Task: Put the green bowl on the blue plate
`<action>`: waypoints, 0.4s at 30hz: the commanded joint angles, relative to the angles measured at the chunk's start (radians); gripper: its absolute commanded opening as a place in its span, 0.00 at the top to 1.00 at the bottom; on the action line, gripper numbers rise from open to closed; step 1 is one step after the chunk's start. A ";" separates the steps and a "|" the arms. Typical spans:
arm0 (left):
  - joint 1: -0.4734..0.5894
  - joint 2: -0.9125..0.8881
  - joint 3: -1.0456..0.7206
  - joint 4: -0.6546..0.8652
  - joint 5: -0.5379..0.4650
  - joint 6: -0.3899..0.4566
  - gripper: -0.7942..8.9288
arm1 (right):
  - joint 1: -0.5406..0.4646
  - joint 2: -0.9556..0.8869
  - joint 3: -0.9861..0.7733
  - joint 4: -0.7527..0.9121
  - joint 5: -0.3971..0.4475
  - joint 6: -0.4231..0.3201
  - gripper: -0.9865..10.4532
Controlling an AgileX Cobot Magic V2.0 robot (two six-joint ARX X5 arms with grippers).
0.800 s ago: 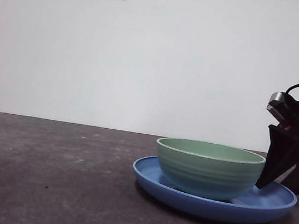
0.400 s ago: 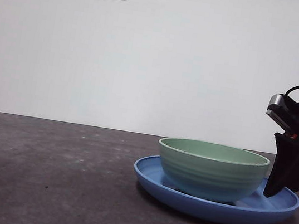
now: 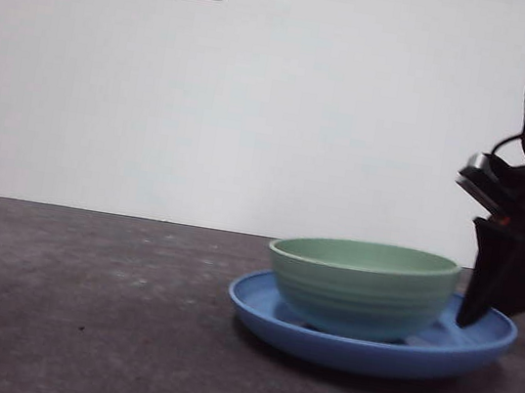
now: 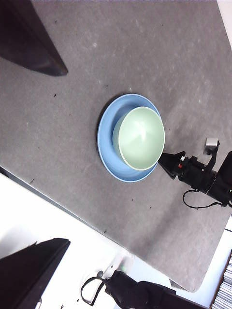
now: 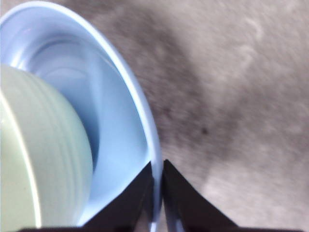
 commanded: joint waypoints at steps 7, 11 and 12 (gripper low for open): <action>-0.007 0.002 0.010 0.011 0.000 -0.002 0.25 | 0.123 0.017 0.128 -0.003 -0.013 0.119 0.91; -0.007 0.002 0.010 0.011 0.000 -0.002 0.25 | 0.189 0.017 0.160 0.041 -0.011 0.193 0.91; -0.007 0.002 0.010 0.011 0.000 -0.002 0.25 | 0.202 0.017 0.161 0.059 -0.011 0.213 0.91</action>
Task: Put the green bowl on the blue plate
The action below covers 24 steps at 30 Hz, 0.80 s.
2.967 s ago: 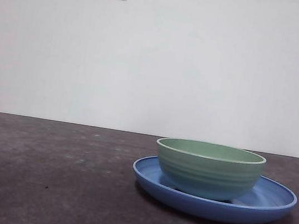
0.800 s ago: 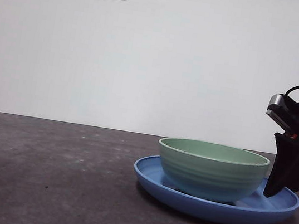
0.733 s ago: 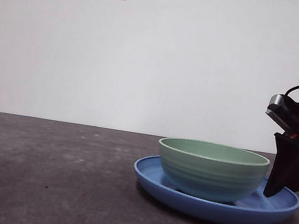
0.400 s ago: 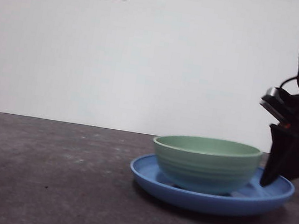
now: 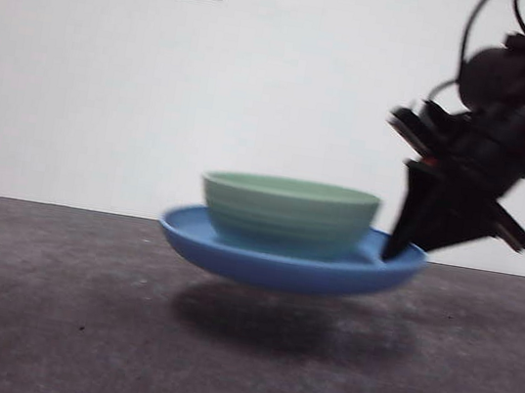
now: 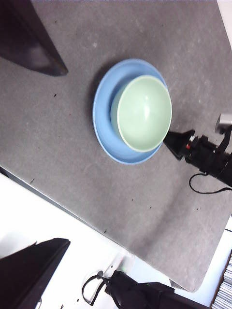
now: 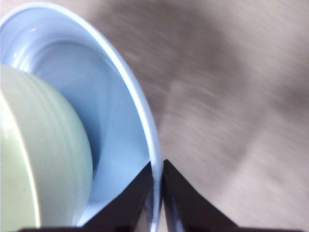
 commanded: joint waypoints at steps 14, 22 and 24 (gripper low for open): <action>-0.007 0.002 0.011 0.011 0.000 -0.002 0.25 | 0.106 0.114 0.023 0.141 0.016 0.185 0.91; -0.007 0.002 0.011 0.011 0.000 -0.002 0.25 | 0.118 0.161 0.023 0.146 0.053 0.185 0.91; -0.007 0.002 0.011 0.011 0.000 -0.002 0.25 | 0.121 0.161 0.023 0.152 0.076 0.185 0.90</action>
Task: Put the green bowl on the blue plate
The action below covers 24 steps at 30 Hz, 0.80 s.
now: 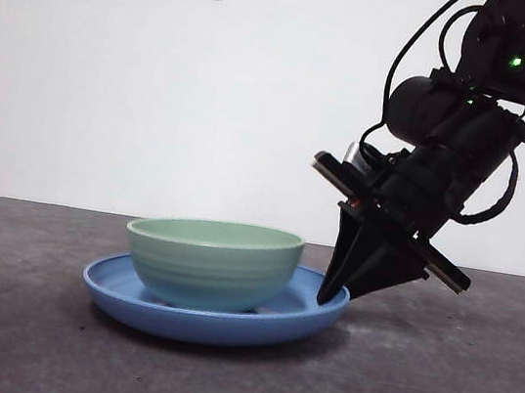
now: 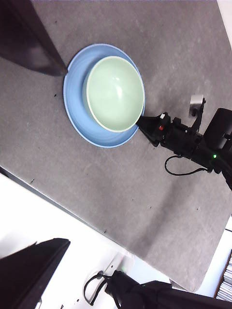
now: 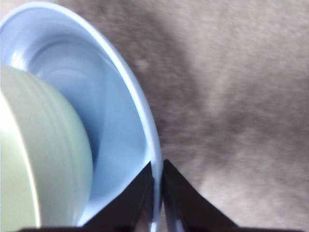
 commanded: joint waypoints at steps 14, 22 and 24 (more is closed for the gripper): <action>-0.007 0.002 0.011 0.011 0.000 -0.002 0.25 | -0.018 -0.054 0.045 -0.011 0.039 0.005 0.76; -0.007 0.002 0.011 0.011 0.000 -0.002 0.25 | -0.040 -0.331 0.062 -0.153 0.072 -0.082 0.65; -0.007 0.002 0.011 0.011 0.000 -0.002 0.25 | -0.040 -0.416 0.062 -0.210 0.086 -0.108 0.59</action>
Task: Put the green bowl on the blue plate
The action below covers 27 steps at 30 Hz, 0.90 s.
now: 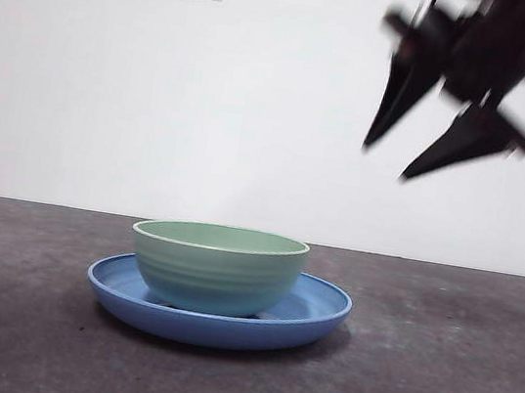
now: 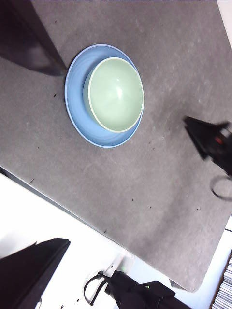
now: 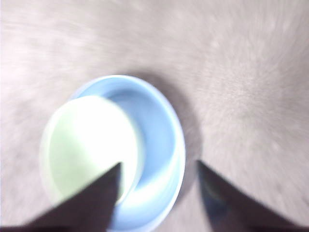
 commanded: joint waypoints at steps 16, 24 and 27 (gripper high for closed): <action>-0.007 0.002 0.011 0.013 0.000 -0.003 0.25 | 0.028 -0.643 -0.022 -0.500 0.060 -0.268 0.43; -0.007 0.002 0.011 0.014 0.000 -0.003 0.25 | 0.049 -0.919 -0.173 -0.486 0.053 -0.303 0.43; -0.007 0.002 0.011 0.014 0.000 -0.003 0.25 | 0.049 -0.999 -0.203 -0.481 0.047 -0.301 0.43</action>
